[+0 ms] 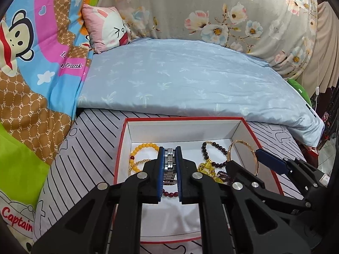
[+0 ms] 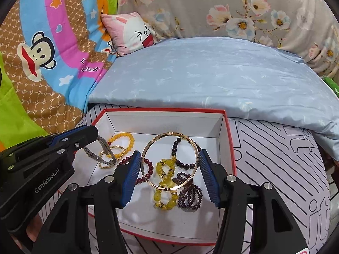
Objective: Organize jewelry
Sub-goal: 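Carry the watch and bangle into the red box and open both grippers, then withdraw both grippers from the box toward the small gold charm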
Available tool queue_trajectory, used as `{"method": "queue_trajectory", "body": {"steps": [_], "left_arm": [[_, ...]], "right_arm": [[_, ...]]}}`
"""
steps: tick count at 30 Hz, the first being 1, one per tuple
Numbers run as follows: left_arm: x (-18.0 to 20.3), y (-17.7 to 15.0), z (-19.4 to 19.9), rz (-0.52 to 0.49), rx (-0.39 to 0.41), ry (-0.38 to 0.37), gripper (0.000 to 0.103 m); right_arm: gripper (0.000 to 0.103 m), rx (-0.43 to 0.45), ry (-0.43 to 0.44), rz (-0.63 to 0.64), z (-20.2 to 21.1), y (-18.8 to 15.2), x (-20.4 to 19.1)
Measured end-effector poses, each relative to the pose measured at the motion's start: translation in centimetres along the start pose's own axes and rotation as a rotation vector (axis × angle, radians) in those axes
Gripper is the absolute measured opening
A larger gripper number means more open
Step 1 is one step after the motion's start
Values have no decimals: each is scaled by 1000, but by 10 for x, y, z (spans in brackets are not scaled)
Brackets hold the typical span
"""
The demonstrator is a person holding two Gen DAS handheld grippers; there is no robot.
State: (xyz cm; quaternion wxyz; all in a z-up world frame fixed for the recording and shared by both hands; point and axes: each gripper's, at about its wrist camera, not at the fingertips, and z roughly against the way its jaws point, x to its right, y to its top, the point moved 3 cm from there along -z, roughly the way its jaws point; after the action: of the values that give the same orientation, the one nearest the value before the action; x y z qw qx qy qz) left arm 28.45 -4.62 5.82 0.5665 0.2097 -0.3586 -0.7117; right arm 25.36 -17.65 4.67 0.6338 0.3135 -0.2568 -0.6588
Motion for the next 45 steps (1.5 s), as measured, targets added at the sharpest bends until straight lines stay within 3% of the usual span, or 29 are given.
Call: {"method": "queue_trajectory", "body": {"steps": [40,45], "left_arm": [[-8,-7,-30,-21,-28,75,10],[-10,-6,-29,-18,-15,102,14]], "right_arm": [[55,-24,-29,3,-28,-1,0],[60,-10,-46,14,-25,-1,0]]}}
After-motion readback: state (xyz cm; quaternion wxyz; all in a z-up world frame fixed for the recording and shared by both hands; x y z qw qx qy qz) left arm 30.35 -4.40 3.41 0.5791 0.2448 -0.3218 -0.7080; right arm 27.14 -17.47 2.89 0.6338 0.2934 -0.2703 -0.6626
